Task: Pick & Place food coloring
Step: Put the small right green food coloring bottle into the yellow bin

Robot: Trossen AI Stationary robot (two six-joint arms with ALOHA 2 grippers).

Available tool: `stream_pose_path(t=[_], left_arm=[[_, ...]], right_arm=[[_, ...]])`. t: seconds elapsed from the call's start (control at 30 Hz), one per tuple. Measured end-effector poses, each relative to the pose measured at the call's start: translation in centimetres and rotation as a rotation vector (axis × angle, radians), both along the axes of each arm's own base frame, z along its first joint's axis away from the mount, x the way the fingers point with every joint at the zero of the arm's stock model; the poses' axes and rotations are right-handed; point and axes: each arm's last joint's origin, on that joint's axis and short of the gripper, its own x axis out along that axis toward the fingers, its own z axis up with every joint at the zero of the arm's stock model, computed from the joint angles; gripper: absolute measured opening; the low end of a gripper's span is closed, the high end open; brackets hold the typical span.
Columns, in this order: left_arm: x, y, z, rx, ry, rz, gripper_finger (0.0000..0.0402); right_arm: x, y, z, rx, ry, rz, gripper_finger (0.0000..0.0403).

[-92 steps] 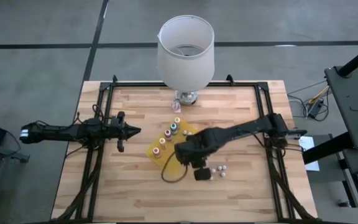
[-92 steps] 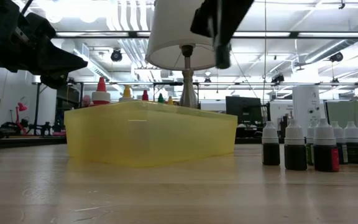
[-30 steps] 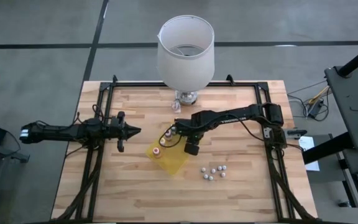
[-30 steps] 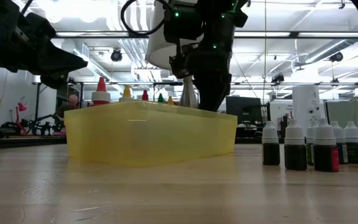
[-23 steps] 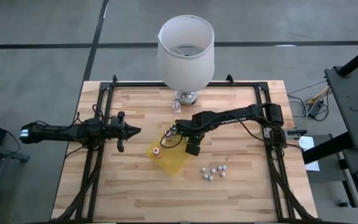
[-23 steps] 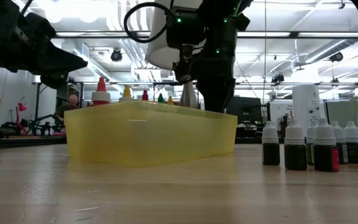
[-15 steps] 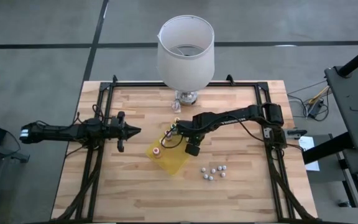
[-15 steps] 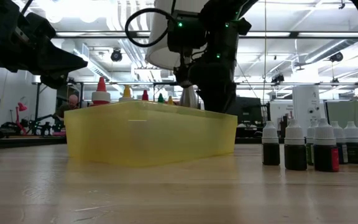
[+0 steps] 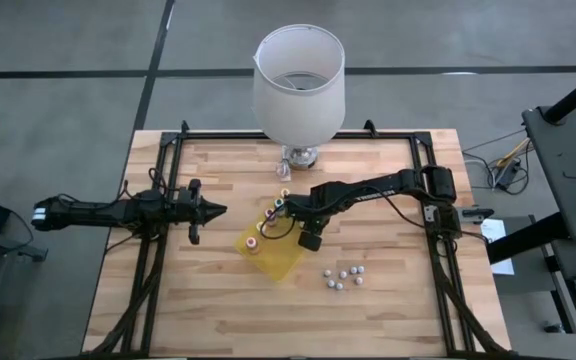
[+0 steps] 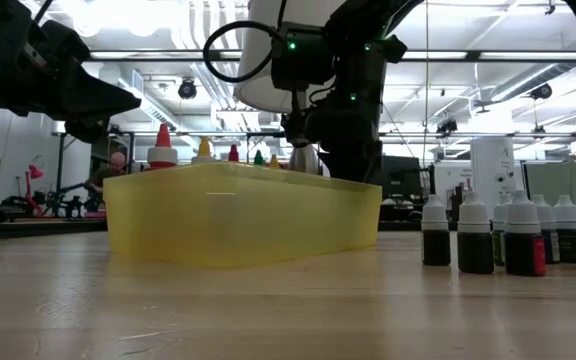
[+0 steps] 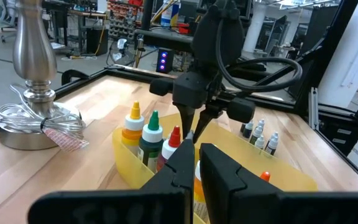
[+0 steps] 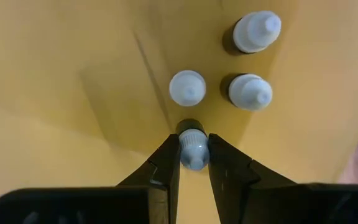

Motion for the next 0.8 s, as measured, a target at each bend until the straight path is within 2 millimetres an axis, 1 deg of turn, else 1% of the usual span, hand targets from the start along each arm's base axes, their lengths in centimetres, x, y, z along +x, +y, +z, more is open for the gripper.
stream_pose_path(t=[0.1,0.6,0.8], left_arm=[[0.00,0.00,0.00,0.000,0.000,0.000,0.0000],[0.00,0.00,0.00,0.000,0.000,0.000,0.0000],[0.00,0.00,0.00,0.000,0.000,0.000,0.0000]], right_arm=[[0.00,-0.11,0.00,-0.022,0.000,-0.005,0.0059],[-0.01,-0.18,-0.01,-0.026,0.001,-0.007,0.0059],[-0.01,-0.16,-0.01,-0.025,0.001,-0.012,0.0081]])
